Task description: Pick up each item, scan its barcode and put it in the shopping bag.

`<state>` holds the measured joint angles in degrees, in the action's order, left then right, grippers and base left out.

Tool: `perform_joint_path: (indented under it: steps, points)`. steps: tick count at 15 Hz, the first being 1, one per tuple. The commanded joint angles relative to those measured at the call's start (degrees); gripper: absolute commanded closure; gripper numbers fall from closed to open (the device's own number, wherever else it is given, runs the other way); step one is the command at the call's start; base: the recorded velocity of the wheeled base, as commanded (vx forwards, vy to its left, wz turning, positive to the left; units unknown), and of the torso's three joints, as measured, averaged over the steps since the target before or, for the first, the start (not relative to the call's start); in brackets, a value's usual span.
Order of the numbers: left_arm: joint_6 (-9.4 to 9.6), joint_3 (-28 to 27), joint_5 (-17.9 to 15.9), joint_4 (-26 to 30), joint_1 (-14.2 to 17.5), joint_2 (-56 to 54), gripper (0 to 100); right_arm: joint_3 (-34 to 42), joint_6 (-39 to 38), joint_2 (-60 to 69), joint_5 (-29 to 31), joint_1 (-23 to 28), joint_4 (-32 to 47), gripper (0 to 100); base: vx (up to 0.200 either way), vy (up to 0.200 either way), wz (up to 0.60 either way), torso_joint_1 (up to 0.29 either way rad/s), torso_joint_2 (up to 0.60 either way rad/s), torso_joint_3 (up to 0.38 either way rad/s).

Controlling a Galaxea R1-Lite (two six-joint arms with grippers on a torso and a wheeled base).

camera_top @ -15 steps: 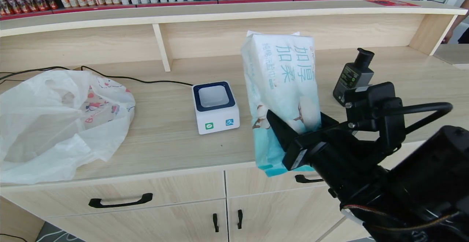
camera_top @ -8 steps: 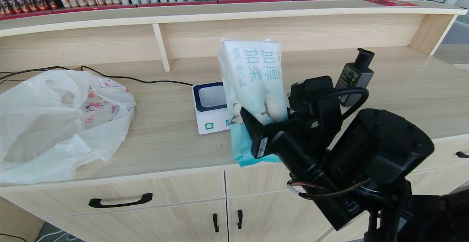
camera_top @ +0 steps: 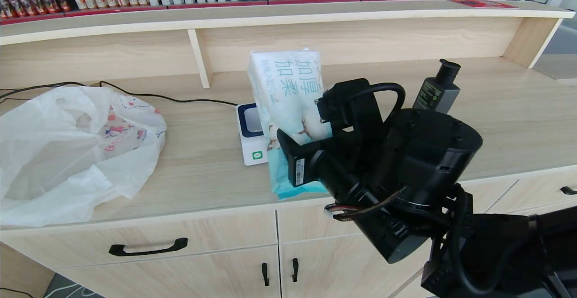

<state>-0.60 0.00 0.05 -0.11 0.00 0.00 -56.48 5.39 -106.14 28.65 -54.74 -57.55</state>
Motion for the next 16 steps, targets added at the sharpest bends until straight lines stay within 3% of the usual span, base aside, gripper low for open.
perform_joint_path:
  steps: [1,16]
  points:
    - [-0.02,0.0,0.04,-0.15,0.0,0.0,0,-1.97,-0.64,-0.91,0.0,-1.16,1.13,100,0.0,0.0,0.0,0.0,0.0,0.0]
    - [-0.02,0.0,0.04,-0.15,0.09,0.0,0,-0.83,-8.38,-3.46,3.26,-5.38,3.76,100,0.0,0.0,0.0,0.0,0.0,0.0]
